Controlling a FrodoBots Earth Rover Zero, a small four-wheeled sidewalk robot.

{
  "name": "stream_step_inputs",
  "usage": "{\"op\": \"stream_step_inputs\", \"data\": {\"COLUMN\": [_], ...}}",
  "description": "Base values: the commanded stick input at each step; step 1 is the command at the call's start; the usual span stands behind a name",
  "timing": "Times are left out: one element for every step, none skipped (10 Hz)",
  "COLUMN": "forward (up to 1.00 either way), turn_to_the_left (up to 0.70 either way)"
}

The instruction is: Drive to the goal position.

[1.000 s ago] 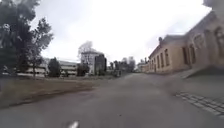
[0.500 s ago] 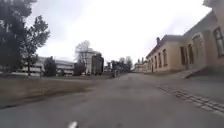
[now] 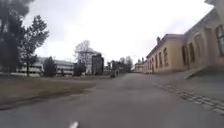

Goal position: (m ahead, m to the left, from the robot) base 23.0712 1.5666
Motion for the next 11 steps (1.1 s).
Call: {"op": "stream_step_inputs", "data": {"forward": [0.70,0.70,0.70,0.70,0.67,0.65,0.65,0.65,0.65,0.65,0.64], "turn_to_the_left": [0.00,0.00,0.00,0.00,0.00,0.00,-0.02,-0.13,-0.30,-0.13,0.00]}}
